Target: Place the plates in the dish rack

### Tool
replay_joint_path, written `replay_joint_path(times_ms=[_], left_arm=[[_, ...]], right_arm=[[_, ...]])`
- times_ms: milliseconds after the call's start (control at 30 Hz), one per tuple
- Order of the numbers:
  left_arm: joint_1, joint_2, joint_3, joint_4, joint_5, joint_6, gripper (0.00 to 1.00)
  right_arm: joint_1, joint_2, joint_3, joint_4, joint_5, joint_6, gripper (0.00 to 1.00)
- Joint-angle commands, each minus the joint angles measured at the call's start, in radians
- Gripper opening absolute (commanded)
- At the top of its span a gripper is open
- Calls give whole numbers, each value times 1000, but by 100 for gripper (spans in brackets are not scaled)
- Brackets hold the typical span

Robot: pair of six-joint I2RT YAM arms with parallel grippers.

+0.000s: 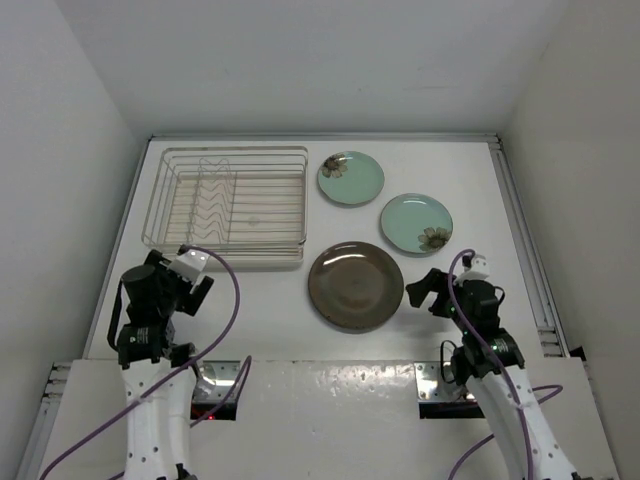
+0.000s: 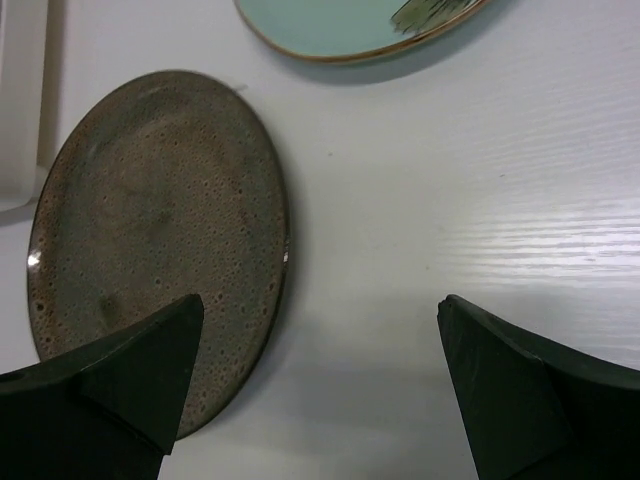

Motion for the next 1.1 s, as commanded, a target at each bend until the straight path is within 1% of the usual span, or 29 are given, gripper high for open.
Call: replay_joint_path(times_ms=[0, 33, 67, 100, 133, 167, 200, 233, 267, 300, 333, 367, 400, 433, 500, 567, 633, 667, 700, 767, 800, 867, 900, 933, 967, 1000, 1033, 1067], left_arm=[[-7, -6, 107, 26, -9, 20, 100], [-7, 13, 136, -43, 11, 158, 100], [-7, 46, 213, -84, 81, 225, 100], [-7, 71, 260, -144, 119, 256, 100], [-7, 101, 313, -166, 152, 256, 97], [-7, 138, 366, -193, 185, 256, 93], [-7, 180, 473, -221, 249, 267, 92], [-7, 267, 527, -271, 279, 267, 92], [-7, 310, 581, -292, 306, 247, 90], [-7, 351, 680, -307, 346, 232, 90], [-7, 428, 725, -334, 362, 223, 89], [-19, 459, 767, -335, 362, 198, 89], [-31, 488, 832, -344, 373, 189, 89], [-31, 514, 857, -344, 373, 189, 89], [-65, 569, 893, -353, 362, 198, 89], [-94, 599, 927, -344, 362, 207, 89], [-117, 651, 956, -330, 362, 207, 89], [-143, 671, 966, -318, 362, 197, 89], [-158, 710, 985, -318, 373, 188, 89], [-189, 750, 994, -309, 382, 187, 89], [-223, 769, 1008, -299, 382, 175, 89], [-263, 816, 1020, -289, 394, 157, 89], [-304, 830, 1020, -289, 405, 136, 89], [-327, 844, 1039, -278, 405, 117, 89], [-376, 878, 1048, -267, 405, 82, 89], [-404, 896, 1060, -267, 405, 57, 88], [-433, 918, 1074, -250, 343, 28, 87], [-465, 942, 1109, -250, 309, 2, 87]], right_arm=[[4, 124, 10, 123, -164, 34, 100], [4, 158, 13, 169, -188, 39, 100], [6, 234, 25, 201, -203, 62, 100], [0, 331, 38, 219, -197, 95, 100], [-6, 379, 50, 229, -203, 102, 100], [-11, 426, 100, 242, -249, 99, 100], [-11, 577, 120, 266, -268, 79, 92], [-13, 626, 162, 268, -312, 71, 82], [-13, 716, 197, 266, -314, 59, 66], [-13, 797, 208, 254, -320, 31, 60], [-13, 832, 232, 254, -328, 25, 57], [-11, 896, 245, 260, -331, 11, 58], [-13, 943, 248, 259, -329, 14, 62], [-11, 973, 248, 284, -341, 14, 67], [-10, 996, 242, 326, -343, 28, 73], [-10, 1001, 233, 374, -343, 40, 73], [-13, 1026, 207, 511, -337, 75, 71], [-13, 1034, 188, 541, -343, 89, 68], [-13, 1083, 178, 620, -349, 112, 63], [-13, 1138, 171, 656, -384, 125, 57], [-10, 1158, 170, 680, -394, 128, 49], [-14, 1217, 174, 711, -447, 128, 36], [-16, 1226, 176, 714, -463, 117, 17], [-20, 1225, 180, 704, -481, 111, 5], [-25, 1217, 184, 685, -492, 84, 0], [-30, 1202, 191, 658, -493, 68, 0], [-34, 1141, 235, 547, -495, 0, 0], [-34, 1113, 254, 506, -487, -30, 0]])
